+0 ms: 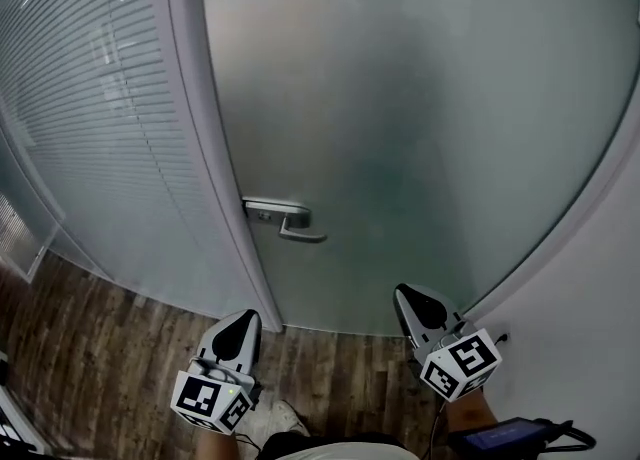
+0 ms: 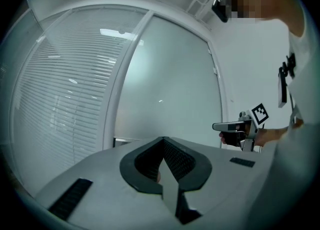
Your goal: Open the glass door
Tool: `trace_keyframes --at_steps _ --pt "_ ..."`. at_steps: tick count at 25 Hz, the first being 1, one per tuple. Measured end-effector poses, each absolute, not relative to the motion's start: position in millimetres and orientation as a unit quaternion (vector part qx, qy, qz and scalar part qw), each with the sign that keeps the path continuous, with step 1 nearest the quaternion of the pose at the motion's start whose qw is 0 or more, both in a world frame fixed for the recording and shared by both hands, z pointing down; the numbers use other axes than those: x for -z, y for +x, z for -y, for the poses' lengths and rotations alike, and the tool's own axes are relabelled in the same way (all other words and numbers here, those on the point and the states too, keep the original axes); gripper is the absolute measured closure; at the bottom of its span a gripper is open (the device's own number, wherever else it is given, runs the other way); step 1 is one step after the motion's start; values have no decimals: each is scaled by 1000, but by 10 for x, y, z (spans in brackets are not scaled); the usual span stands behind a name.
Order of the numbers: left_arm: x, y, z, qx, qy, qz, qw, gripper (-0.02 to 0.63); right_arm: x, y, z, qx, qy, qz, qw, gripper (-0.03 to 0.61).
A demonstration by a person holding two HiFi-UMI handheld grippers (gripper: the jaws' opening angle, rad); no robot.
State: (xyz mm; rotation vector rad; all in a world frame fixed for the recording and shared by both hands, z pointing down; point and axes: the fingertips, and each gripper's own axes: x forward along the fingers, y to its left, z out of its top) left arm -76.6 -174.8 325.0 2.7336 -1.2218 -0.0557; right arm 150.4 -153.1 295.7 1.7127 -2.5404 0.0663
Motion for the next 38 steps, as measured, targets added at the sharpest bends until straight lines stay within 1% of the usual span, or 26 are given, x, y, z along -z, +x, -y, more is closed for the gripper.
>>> trace_keyframes --at_steps 3,10,15,21,24,27,29,34,38 --pt "-3556 -1018 2053 6 919 387 75 614 -3286 1222 1737 -31 575 817 40 577" --pt "-3657 -1232 2540 17 926 370 67 614 -3475 976 2109 -25 588 808 36 577" --pt "-3962 -1141 2785 -4 925 371 75 614 -3742 1040 2429 -34 581 812 45 577" --pt "-4057 -820 3029 -22 918 388 78 614 -3953 1249 2851 -54 551 830 68 575" --pt "-4062 -701 3059 -29 909 405 92 614 -4093 1229 3007 -73 514 849 98 570" --pt "-4108 -596 3099 -39 902 418 102 614 -4219 1182 3136 -75 468 869 140 501" --pt "-4160 -564 3113 -46 896 429 108 612 -4337 1140 3191 -76 438 879 171 472" --pt "-4335 -608 3199 -56 887 443 120 614 -4713 968 3281 -68 387 885 251 443" --pt "-4417 -639 3239 -61 885 444 127 614 -4906 900 3346 -72 371 882 280 442"
